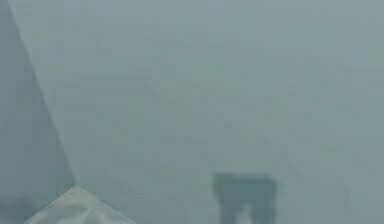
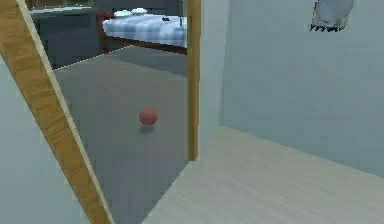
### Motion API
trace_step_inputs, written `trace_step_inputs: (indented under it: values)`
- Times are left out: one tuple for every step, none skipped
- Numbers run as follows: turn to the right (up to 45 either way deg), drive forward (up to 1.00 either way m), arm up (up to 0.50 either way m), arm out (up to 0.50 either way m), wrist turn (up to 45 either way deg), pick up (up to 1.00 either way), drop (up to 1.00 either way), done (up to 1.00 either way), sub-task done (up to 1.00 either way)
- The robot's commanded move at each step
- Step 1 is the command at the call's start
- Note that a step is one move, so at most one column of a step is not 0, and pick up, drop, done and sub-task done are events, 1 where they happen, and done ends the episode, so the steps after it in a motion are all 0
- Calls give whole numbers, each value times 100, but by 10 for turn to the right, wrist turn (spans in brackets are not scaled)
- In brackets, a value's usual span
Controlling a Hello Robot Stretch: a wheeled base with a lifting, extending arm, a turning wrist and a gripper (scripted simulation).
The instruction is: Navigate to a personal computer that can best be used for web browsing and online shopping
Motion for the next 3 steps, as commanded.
trace_step_inputs:
  values:
    - [450,0,0,0,0,0,0,0,0]
    - [450,0,0,0,0,0,0,0,0]
    - [180,0,0,0,0,0,0,0,0]
